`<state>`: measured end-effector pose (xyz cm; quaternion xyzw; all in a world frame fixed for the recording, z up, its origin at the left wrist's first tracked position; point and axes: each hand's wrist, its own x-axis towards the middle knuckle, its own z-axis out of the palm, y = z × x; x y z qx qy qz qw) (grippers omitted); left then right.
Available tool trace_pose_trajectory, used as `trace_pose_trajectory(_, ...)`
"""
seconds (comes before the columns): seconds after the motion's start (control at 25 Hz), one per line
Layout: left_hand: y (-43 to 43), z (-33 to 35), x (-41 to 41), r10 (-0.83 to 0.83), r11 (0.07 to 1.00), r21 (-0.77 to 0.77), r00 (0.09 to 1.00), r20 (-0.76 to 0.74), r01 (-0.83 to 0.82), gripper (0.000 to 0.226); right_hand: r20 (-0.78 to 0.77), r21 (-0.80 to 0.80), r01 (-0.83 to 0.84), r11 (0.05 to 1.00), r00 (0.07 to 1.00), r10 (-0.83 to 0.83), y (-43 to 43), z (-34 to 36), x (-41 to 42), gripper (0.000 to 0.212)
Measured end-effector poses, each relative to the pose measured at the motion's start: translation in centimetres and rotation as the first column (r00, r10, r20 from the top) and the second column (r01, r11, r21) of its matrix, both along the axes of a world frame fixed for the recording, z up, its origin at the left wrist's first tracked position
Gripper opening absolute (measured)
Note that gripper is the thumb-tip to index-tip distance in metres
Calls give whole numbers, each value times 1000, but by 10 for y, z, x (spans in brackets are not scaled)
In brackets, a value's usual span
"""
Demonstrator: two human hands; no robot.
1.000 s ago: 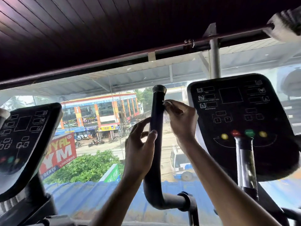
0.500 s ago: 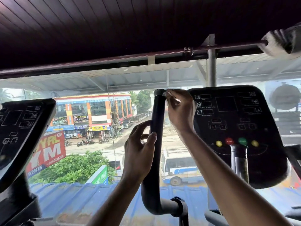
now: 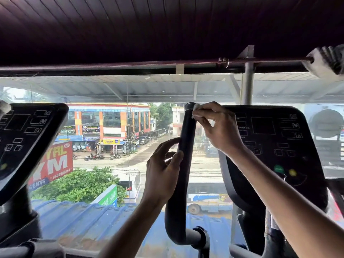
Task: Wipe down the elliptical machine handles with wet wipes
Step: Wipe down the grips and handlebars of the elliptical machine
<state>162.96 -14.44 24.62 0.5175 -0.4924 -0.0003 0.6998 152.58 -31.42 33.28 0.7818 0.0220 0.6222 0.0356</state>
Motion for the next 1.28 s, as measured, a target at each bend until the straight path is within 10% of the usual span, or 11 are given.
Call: trace_pose_trajectory(1.28,14,-1,-10,-81,995,49,990,-118,87,32,-298,4,182,983,939,-173,38,24,-7,11)
